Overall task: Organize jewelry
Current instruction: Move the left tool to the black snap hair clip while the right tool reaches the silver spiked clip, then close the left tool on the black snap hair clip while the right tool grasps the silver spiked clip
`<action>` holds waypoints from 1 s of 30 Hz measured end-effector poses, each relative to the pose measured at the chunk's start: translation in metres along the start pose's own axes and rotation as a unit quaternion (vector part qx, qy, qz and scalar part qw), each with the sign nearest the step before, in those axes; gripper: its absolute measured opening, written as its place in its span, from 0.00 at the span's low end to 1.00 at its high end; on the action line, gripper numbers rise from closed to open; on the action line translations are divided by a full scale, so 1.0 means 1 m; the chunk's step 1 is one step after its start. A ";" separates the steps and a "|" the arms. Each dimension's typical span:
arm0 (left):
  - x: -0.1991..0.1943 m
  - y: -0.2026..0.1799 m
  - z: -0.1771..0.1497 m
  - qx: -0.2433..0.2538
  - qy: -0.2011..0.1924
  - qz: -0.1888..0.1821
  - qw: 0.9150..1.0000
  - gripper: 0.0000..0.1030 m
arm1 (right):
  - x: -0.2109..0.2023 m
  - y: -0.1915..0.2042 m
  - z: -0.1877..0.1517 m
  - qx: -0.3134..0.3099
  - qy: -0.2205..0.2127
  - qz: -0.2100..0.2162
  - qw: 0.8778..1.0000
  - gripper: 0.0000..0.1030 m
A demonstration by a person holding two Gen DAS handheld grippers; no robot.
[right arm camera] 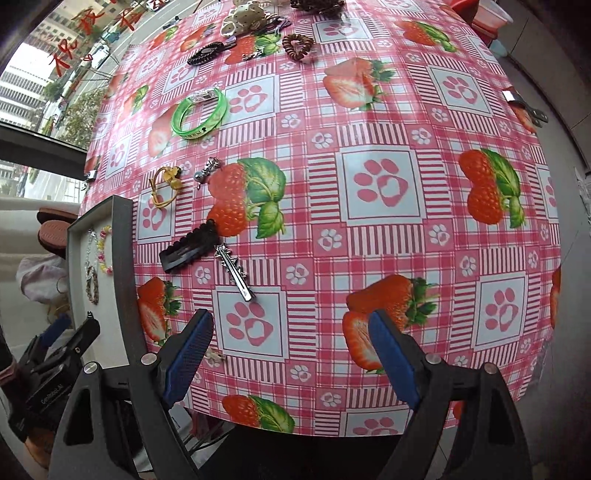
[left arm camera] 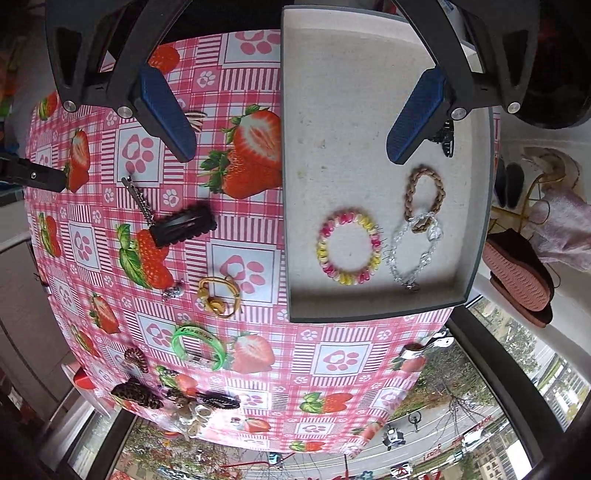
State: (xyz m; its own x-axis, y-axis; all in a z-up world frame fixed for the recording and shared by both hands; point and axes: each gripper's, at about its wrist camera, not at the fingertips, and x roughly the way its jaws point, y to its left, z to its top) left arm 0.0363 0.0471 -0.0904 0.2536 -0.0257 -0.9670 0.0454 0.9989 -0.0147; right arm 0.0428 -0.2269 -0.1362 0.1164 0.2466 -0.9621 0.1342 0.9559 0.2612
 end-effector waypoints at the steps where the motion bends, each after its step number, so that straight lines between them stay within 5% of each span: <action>1: 0.000 -0.006 0.001 0.013 -0.002 0.000 1.000 1.00 | 0.001 -0.001 -0.004 -0.001 0.001 -0.003 1.000 0.86; 10: 0.017 -0.049 0.013 0.125 -0.017 0.020 0.992 1.00 | 0.020 0.009 -0.024 -0.045 0.005 -0.021 0.999 0.86; 17: 0.026 -0.054 0.017 0.146 -0.017 0.027 0.989 1.00 | 0.045 0.034 -0.011 -0.089 0.004 -0.019 0.996 0.85; 26: 0.039 -0.057 0.017 0.166 -0.008 0.029 0.986 1.00 | 0.079 0.066 0.006 -0.155 0.003 -0.047 0.987 0.51; 30: 0.045 -0.066 0.022 0.178 -0.007 0.024 0.984 1.00 | 0.081 0.073 0.007 -0.184 -0.010 -0.077 0.980 0.18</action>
State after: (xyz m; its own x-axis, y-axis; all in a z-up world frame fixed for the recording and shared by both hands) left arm 0.0662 -0.0204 -0.1271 0.2767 0.0181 -0.9608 0.3686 0.9214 0.1235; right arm 0.0693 -0.1384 -0.1945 0.1432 0.0947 -0.9852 -0.2121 0.9752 0.0629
